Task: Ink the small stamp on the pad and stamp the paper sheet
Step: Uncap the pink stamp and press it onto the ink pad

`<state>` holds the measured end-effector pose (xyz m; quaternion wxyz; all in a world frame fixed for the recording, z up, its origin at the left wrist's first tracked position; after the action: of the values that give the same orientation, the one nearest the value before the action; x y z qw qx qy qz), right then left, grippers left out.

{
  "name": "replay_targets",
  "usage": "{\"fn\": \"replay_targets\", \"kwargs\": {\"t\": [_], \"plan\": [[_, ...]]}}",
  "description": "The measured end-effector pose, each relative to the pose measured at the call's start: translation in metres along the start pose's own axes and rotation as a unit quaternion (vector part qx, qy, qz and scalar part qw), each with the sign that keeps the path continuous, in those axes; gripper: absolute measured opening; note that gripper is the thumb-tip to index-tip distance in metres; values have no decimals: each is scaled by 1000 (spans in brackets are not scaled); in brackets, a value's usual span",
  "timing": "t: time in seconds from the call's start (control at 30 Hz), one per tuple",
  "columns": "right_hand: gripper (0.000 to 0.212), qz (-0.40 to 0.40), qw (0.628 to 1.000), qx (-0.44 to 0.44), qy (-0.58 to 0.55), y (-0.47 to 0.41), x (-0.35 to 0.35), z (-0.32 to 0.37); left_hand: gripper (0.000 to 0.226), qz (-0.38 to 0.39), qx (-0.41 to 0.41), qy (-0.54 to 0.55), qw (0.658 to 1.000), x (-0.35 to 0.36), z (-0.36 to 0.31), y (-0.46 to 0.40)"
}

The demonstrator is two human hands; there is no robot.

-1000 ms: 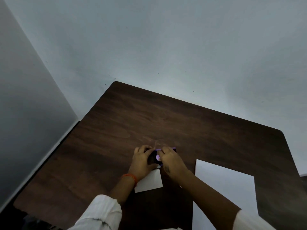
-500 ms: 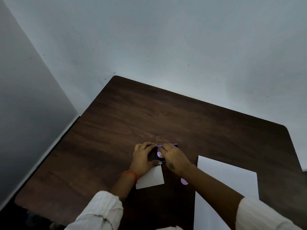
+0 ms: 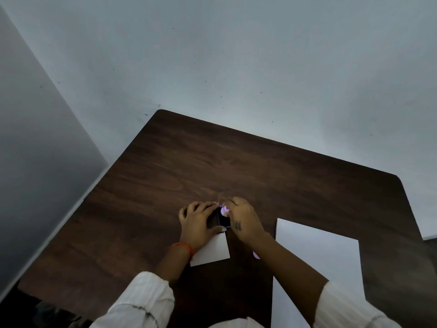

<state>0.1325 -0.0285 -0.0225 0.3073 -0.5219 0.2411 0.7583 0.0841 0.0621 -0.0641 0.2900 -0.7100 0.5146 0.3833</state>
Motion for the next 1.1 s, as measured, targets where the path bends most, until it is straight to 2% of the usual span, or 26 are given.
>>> {"fn": "replay_targets", "kwargs": {"t": [0.23, 0.33, 0.43, 0.67, 0.73, 0.8, 0.9, 1.1], "plan": [[39, 4, 999, 15, 38, -5, 4, 4, 71, 16, 3, 69, 998, 6, 0, 0], [47, 57, 994, -58, 76, -7, 6, 9, 74, 21, -3, 70, 997, 9, 3, 0], [43, 89, 984, -115, 102, -8, 6, 8, 74, 23, -4, 69, 997, 10, 3, -1], [31, -16, 999, 25, -18, -1, 0, 3, 73, 24, -2, 62, 998, 9, 1, -1], [21, -36, 991, 78, -106, -1, -13, -5, 73, 26, -4, 70, 997, 9, 1, -1], [20, -34, 978, 115, -170, -3, -21, -16, 73, 25, -6, 77, 997, 8, 2, 0], [22, 13, 987, 101, -125, 2, -13, -19, 75, 24, -8, 80, 996, 8, 3, 0], [28, 42, 998, -43, -10, 17, 7, 4, 75, 23, -4, 62, 998, 9, 3, -1]]}}
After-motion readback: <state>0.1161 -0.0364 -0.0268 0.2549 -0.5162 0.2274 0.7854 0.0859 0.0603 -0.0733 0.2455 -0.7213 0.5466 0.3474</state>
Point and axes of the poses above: each hand's wrist, its own y-axis away from the middle knuckle, its own x-axis out of the palm, z = x × y, the point moved 9 cm from there along -y, towards the middle knuckle, and after that the axes turned 5 degrees about -z, right-handed, at the moved point
